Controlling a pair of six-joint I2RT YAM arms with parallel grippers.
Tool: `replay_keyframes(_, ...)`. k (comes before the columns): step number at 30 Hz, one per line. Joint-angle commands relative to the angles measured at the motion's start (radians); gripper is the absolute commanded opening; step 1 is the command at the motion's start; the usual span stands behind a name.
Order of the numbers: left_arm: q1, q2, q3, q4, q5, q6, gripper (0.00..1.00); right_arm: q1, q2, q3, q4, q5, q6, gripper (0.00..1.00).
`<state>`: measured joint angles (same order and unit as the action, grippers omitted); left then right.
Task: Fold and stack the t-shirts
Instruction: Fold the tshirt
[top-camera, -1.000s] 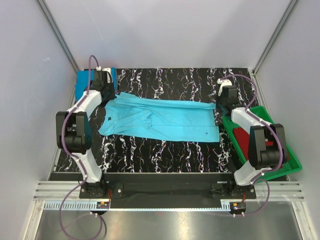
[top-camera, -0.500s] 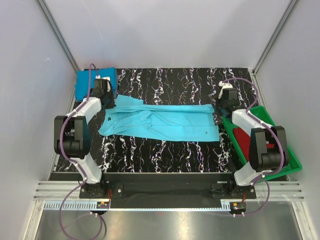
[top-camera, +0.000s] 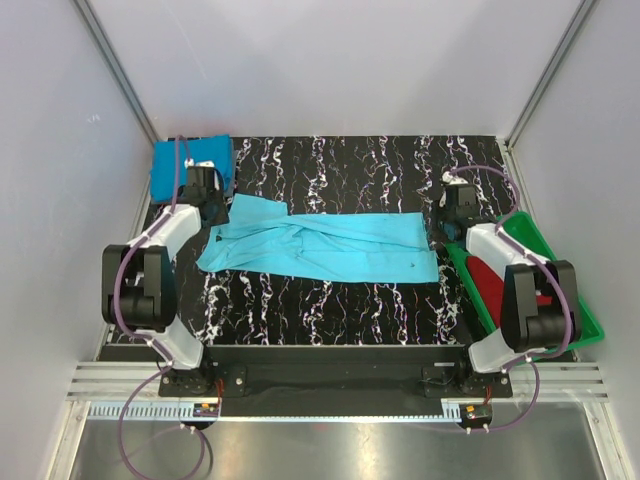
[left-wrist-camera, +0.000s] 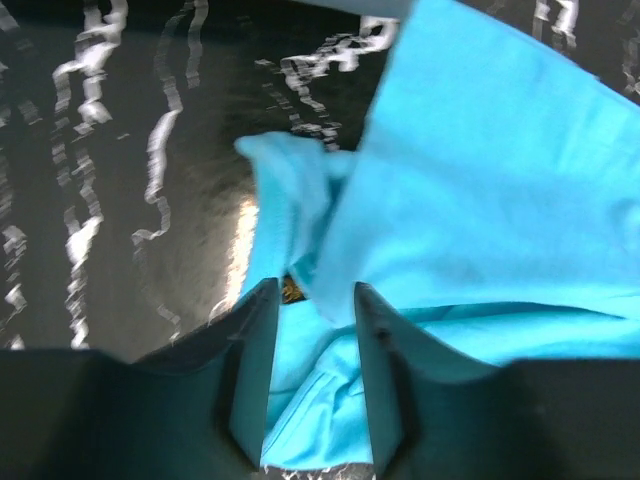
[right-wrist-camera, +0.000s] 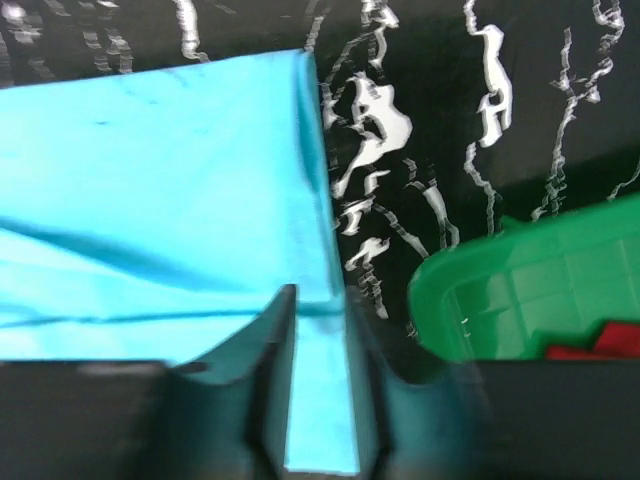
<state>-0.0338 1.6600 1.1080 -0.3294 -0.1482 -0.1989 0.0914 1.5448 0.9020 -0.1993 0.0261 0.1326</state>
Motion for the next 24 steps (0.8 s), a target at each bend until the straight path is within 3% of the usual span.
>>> replay_keyframes(1,-0.005,-0.109,-0.005,0.004,-0.128,-0.022,0.46,0.001,-0.094,0.008,-0.037,-0.07,0.058,0.35)
replay_keyframes(4,-0.015,-0.15,-0.008,-0.005,-0.154,-0.043,0.5,0.004,-0.132,0.032,-0.04,-0.112,0.102,0.4)
replay_keyframes(8,-0.038,-0.128,0.035,-0.01,0.01,-0.045,0.5,0.043,-0.056,0.135,-0.026,-0.212,0.134,0.38)
replay_keyframes(15,-0.049,0.062,0.211,-0.082,0.096,-0.043,0.52,0.161,0.133,0.329,-0.012,-0.357,0.108,0.37)
replay_keyframes(18,-0.046,0.136,0.295,-0.109,0.119,-0.048,0.53,0.224,0.221,0.431,-0.032,-0.33,0.091,0.35)
replay_keyframes(22,-0.046,0.251,0.432,-0.118,0.211,0.073,0.55,0.237,0.264,0.46,-0.031,-0.337,0.134,0.34)
replay_keyframes(24,-0.046,0.342,0.544,-0.199,0.205,0.088,0.52,0.24,0.274,0.462,-0.028,-0.356,0.144,0.34)
